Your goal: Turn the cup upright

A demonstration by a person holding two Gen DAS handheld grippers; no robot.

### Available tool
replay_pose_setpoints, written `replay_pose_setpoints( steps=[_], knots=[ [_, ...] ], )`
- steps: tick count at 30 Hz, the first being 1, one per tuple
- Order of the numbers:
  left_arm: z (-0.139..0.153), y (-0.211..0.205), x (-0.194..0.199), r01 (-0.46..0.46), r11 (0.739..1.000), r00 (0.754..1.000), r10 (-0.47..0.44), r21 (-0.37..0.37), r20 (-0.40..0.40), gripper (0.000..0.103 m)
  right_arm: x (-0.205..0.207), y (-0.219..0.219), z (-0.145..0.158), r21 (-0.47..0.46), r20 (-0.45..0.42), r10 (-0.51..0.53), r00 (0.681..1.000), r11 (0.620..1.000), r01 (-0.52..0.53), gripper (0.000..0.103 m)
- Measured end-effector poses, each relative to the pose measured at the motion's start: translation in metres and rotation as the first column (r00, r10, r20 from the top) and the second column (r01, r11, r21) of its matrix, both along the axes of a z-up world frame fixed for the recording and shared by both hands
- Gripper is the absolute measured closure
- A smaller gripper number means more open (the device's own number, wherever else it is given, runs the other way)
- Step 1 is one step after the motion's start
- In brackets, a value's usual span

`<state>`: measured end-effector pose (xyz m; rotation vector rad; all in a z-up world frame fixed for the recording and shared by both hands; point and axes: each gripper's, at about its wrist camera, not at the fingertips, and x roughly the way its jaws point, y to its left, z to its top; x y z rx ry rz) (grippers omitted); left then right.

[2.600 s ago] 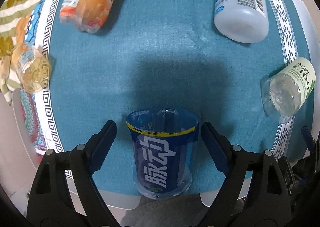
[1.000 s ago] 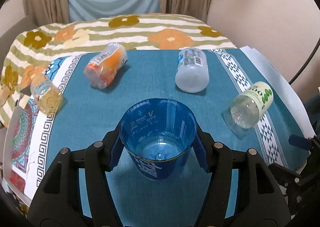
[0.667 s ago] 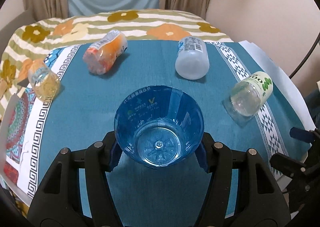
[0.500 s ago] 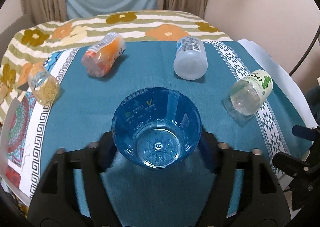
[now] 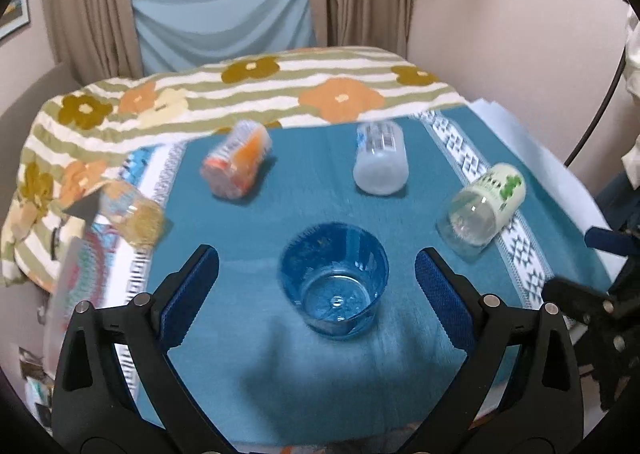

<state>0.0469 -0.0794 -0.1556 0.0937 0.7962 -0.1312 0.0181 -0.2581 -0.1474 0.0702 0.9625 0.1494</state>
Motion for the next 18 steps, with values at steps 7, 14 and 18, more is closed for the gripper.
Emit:
replay_pose_setpoints(
  steps=[7,14,18],
  knots=[
    [0.070,0.030,-0.019,-0.034,0.999,0.998,0.035,-0.015,0.056,0.000,0.003,0.017,0.060,0.012,0.096,0.011,0.995,1.000,-0.012,0.004],
    [0.125,0.058,-0.035,-0.096,0.995,0.989,0.099,-0.030,0.108,0.000,-0.001,0.036,0.110,-0.026,0.177,0.024,0.984,0.999,-0.020,0.003],
    [0.140,0.069,-0.043,-0.125,0.992,0.983,0.126,-0.019,0.132,0.000,-0.002,0.033,0.120,-0.004,0.190,-0.042,0.981,0.999,0.044,0.001]
  ],
)
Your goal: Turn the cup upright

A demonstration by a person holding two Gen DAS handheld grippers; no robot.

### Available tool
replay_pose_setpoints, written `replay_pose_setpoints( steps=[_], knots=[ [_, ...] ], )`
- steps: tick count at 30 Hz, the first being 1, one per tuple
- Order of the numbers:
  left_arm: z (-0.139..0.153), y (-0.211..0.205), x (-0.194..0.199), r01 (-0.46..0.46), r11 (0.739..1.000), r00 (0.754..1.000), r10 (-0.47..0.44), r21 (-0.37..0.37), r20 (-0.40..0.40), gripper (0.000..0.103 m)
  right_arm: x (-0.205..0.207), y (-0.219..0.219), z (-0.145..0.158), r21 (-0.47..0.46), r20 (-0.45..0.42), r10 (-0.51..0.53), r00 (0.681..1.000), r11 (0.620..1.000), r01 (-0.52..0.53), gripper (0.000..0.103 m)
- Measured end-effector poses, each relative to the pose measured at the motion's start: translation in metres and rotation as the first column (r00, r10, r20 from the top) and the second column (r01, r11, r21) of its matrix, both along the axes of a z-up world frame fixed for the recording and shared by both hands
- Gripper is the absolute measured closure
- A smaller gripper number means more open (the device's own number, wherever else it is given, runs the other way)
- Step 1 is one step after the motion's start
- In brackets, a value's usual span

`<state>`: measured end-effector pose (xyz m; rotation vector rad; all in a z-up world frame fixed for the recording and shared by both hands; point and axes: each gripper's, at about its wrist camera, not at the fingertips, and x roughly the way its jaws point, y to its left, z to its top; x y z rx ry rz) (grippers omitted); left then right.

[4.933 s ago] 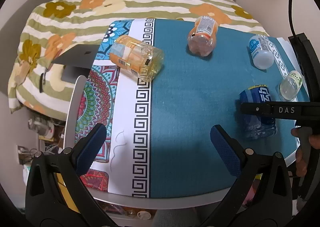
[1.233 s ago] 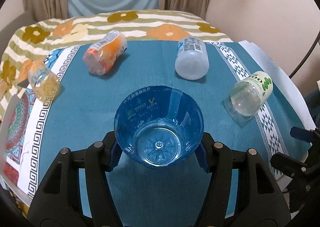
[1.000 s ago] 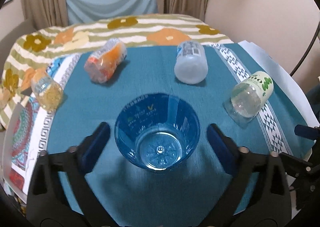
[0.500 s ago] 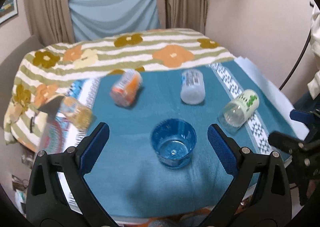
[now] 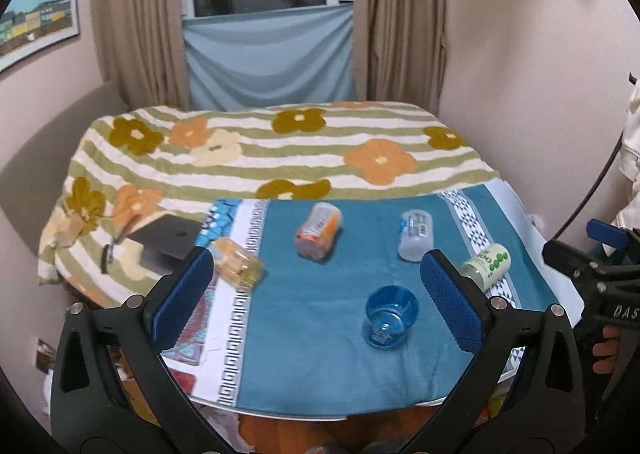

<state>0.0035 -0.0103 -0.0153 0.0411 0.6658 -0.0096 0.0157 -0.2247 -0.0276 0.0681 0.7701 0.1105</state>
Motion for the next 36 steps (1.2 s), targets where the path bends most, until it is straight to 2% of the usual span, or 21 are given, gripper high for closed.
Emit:
replay_pose_setpoints(
  steps=[12,36],
  knots=[
    [0.000,0.014,-0.009,-0.019,1.000,1.000,0.019,-0.024,0.010,0.000,-0.007,0.006,0.010,-0.021,0.024,-0.081,0.996,0.996,0.081,0.001],
    [0.001,0.012,0.001,-0.005,1.000,1.000,0.005,-0.026,0.024,0.000,0.001,0.008,0.012,-0.023,0.028,-0.094,0.995,0.995,0.095,0.001]
  ],
)
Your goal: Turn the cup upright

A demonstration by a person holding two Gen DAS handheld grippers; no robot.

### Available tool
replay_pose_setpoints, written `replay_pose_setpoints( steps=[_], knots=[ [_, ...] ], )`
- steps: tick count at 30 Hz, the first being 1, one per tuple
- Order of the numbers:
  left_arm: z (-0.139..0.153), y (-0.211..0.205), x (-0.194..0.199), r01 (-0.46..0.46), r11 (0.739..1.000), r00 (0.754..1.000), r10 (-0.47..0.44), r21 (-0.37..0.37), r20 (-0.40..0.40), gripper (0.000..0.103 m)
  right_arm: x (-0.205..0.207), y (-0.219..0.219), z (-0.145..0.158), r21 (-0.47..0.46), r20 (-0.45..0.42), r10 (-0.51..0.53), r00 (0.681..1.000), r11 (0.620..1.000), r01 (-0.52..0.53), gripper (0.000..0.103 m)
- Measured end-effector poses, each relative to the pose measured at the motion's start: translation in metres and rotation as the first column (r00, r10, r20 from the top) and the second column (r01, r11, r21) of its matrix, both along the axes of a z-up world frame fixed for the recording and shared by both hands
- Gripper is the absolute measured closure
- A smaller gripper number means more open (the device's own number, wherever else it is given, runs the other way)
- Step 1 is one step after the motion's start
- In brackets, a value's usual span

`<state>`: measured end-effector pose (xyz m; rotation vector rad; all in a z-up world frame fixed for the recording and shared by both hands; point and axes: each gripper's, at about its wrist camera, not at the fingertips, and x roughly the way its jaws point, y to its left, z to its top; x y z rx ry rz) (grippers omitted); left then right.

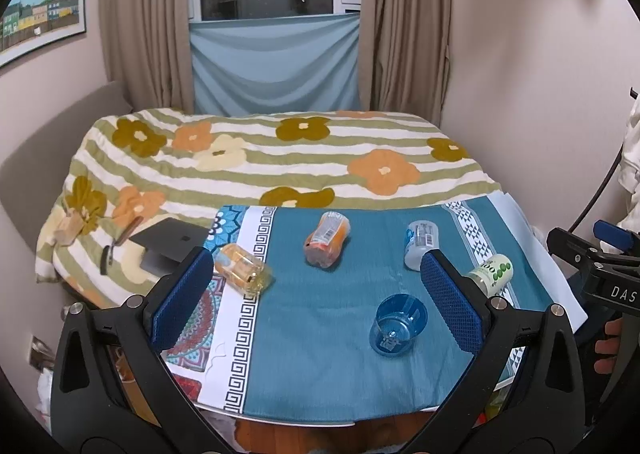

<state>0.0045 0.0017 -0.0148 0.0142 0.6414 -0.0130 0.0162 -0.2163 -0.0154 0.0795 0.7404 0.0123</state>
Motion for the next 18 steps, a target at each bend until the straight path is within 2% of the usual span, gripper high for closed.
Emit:
replay_pose_setpoints(
  steps=[18],
  knots=[
    [-0.0013,-0.0017,0.0068,0.003,1.000,1.000,-0.003,0.005,0.007,0.000,0.0039,-0.0020,0.0006,-0.001,0.002,-0.005,1.000,1.000,0.005,0.001]
  ],
)
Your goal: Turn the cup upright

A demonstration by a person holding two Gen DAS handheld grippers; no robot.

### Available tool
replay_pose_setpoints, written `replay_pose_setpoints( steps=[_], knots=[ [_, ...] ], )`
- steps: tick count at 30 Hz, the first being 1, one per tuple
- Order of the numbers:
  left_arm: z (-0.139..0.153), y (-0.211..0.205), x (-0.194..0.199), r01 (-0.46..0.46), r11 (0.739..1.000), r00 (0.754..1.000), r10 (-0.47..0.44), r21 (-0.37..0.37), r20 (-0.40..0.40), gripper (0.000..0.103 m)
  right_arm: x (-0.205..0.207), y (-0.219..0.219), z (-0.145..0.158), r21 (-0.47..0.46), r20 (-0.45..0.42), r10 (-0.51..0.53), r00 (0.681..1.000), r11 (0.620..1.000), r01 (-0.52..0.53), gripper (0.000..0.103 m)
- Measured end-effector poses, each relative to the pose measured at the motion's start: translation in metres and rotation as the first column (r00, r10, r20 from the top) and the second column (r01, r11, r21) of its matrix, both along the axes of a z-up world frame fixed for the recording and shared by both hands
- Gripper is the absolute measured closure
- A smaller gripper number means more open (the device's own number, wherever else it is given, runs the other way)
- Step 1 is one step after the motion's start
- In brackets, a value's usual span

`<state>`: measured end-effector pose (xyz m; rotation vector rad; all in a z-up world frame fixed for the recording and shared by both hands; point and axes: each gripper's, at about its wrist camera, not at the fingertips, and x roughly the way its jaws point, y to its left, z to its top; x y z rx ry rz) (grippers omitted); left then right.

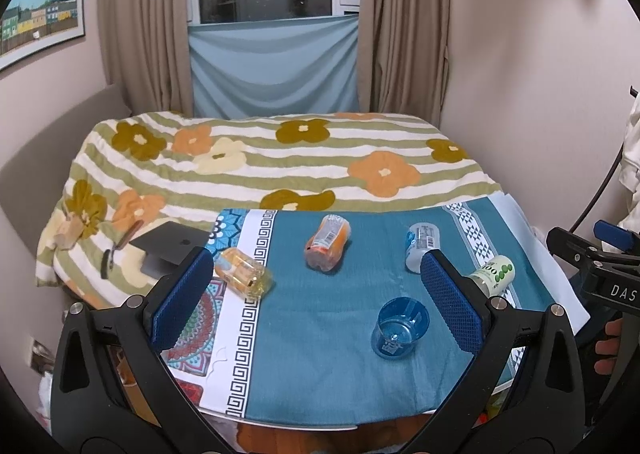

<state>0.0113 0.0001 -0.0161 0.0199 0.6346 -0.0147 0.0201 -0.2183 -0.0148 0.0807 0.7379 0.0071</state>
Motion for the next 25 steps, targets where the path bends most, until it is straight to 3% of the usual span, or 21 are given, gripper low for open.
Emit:
replay_pose_setpoints(
  steps=[25],
  knots=[
    [0.0009,0.0037,-0.0059,-0.007,1.000,0.999,0.007,0.005,0.035,0.000,0.0023,-0.0007,0.0005,0.001,0.002,-0.004,1.000,1.000,0.004,0.001]
  ],
)
